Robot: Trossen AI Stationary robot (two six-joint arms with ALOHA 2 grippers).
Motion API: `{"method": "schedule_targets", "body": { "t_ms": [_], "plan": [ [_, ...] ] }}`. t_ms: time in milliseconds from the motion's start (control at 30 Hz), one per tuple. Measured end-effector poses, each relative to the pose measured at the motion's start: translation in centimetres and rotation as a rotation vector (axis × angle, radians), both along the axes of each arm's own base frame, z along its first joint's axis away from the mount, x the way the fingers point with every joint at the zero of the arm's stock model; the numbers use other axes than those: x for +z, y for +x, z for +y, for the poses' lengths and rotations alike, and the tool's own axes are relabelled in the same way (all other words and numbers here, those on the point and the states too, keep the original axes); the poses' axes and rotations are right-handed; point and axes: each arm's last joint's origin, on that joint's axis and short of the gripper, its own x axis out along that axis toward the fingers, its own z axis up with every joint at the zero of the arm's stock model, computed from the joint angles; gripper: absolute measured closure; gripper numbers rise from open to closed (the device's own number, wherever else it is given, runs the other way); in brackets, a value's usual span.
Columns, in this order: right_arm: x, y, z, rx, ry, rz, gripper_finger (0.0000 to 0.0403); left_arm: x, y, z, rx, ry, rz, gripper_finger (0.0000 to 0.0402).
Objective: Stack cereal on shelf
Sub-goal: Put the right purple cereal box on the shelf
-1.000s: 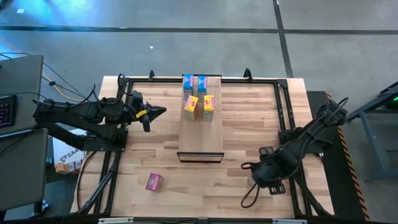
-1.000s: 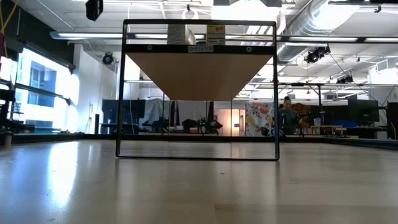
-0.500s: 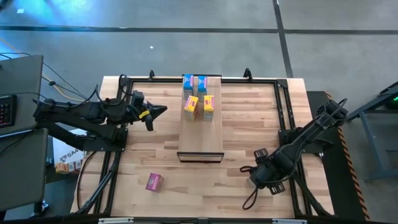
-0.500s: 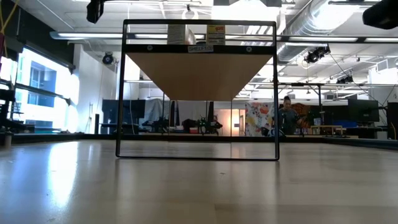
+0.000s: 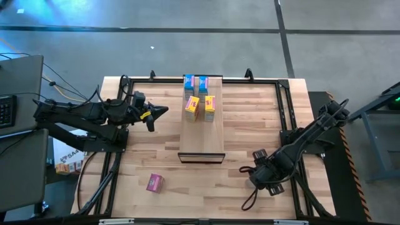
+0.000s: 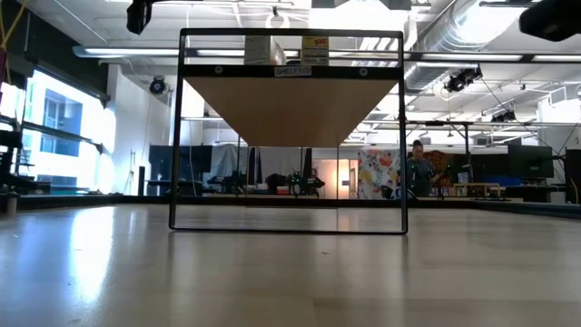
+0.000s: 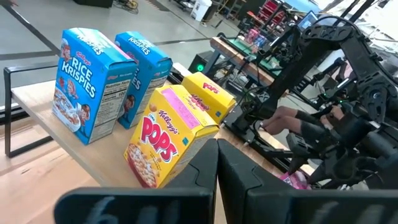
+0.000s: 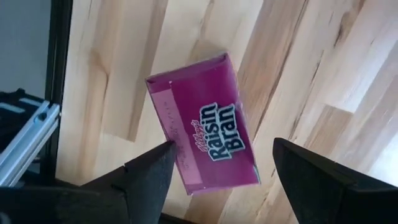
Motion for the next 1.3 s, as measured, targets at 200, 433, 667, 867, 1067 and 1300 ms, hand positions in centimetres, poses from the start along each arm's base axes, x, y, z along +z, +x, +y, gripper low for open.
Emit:
{"method": "schedule_targets", "body": {
  "t_ms": [200, 433, 667, 867, 1067, 1300],
  "plan": [
    [0.8, 0.2, 0.1, -0.002, 0.008, -0.013, 0.0128, 0.0, 0.0, 0.0, 0.0, 0.0, 0.0, 0.0401],
    [1.6, 0.1, 0.2, 0.047, 0.012, -0.01, 0.0128, 0.0, 0.0, 0.0, 0.0, 0.0, 0.0, 0.0401],
    [0.4, 0.2, 0.2, 0.079, 0.019, -0.024, 0.0128, 0.0, 0.0, 0.0, -0.005, -0.001, 0.001, 0.0401],
    [-1.8, 0.2, 0.2, 0.087, 0.023, -0.055, 0.0128, 0.0, 0.0, 0.0, -0.008, 0.011, 0.005, 0.0401],
    [-3.4, 0.0, 0.1, 0.044, 0.042, -0.048, 0.0136, 0.0, 0.0, 0.0, -0.013, 0.056, 0.021, 0.0402],
    [-1.8, 1.1, 0.1, -0.074, 0.049, -0.112, 0.0238, 0.0, 0.0, 0.0, -0.007, 0.051, 0.016, 0.0402]
  ]
}}
